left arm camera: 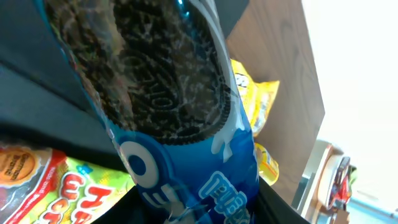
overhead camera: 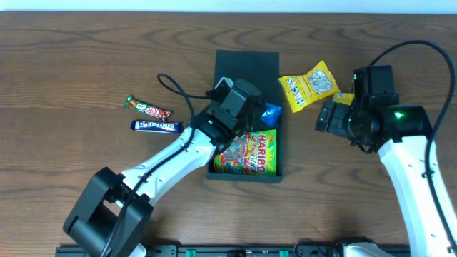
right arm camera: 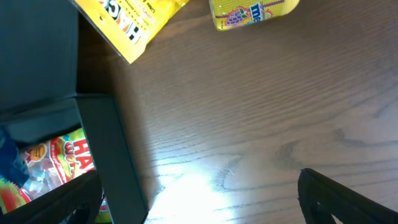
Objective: Pack container
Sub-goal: 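Carry the Oreo pack over the box and lower it in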
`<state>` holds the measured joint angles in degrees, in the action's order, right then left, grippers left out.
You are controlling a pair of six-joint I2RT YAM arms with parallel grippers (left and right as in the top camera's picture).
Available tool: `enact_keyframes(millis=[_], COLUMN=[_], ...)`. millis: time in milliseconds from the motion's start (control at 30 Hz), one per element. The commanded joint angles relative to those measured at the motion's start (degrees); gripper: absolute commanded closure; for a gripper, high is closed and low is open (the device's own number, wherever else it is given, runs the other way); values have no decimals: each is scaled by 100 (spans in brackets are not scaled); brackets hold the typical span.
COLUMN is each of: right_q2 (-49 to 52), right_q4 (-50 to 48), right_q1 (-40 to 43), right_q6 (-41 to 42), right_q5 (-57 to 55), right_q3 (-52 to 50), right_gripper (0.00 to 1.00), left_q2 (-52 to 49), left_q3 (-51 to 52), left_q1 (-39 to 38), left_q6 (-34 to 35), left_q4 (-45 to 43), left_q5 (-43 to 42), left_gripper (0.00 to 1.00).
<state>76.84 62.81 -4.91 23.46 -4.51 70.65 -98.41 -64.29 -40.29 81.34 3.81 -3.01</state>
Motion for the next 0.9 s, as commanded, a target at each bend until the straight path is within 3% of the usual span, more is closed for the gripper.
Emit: enact_keyframes(millis=[0,233,700,867], right_q2=[4,4,4,4], right_q4=[22,28,114,111], right_q1=[55,55,55,55], right_q6=[68,68,22,20], right_q5=[-39,-37,-37,-35], right_q3=[-28,-28,-28,-28], right_gripper=[1,1,1,1], left_q2=[-70,-68,-52,-52], left_q3=[-125,-125,-125,-125], left_q1=[-13,-142,-444,-442], left_q6=[601,651,662,1484], left_q4=[173,234,876,1191], left_q5=[-2,-411,-389,-367], left_gripper=[94,94,94,94])
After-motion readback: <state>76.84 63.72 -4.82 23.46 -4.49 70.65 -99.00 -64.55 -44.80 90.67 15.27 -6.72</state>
